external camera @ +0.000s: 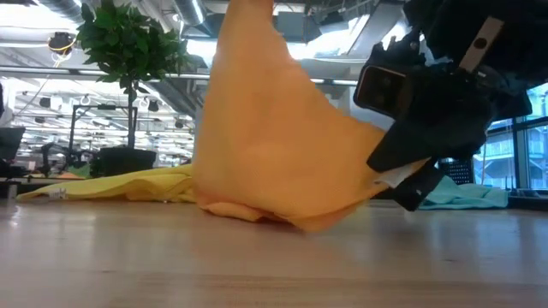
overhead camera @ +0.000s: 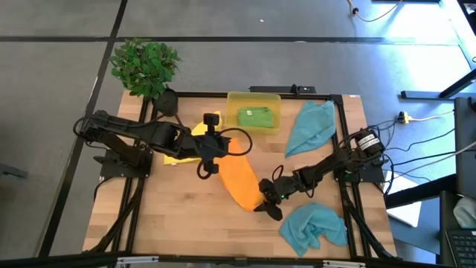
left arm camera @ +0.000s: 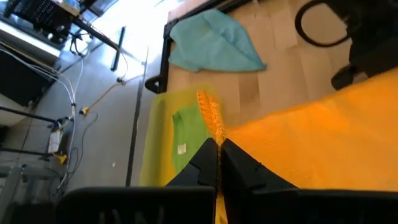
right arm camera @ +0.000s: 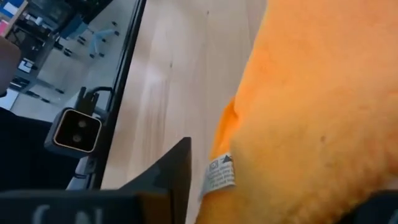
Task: Fold microfiber towels
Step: Fold the orange microfiber cloth
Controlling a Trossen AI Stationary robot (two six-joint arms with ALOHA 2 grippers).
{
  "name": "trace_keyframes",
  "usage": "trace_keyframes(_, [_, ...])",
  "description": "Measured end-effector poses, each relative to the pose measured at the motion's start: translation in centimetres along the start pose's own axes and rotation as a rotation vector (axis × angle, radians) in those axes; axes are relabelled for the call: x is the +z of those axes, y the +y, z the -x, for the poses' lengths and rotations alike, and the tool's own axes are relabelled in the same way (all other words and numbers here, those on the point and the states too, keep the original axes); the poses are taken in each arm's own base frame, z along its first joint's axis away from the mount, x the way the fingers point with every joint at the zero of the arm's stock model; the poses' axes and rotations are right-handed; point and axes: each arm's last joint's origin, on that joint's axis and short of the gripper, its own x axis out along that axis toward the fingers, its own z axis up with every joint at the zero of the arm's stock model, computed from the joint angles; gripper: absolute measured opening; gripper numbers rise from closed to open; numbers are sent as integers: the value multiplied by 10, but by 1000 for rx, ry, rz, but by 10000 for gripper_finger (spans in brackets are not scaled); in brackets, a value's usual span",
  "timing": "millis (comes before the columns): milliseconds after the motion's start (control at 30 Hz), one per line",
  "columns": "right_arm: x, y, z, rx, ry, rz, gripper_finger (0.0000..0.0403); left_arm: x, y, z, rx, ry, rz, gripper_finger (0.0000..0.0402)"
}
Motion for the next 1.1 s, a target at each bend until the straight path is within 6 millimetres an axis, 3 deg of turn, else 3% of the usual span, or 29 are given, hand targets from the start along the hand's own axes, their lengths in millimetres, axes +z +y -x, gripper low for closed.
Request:
trace_keyframes(633, [2, -3, 6, -134, -31, 22, 105, -8, -13, 8, -44, 70, -31, 0])
trace_keyframes(767, [4, -1, 9, -148, -45, 45, 83, -8, -15, 10, -50, 74, -34, 0])
trace_keyframes(967, [15, 10, 27, -219, -79, 107, 11, -10, -16, 11, -40, 89, -28, 0])
trace_keyframes(1100, [25, 23, 48, -270, -125, 142, 10, -9, -17, 13, 23, 89, -26, 0])
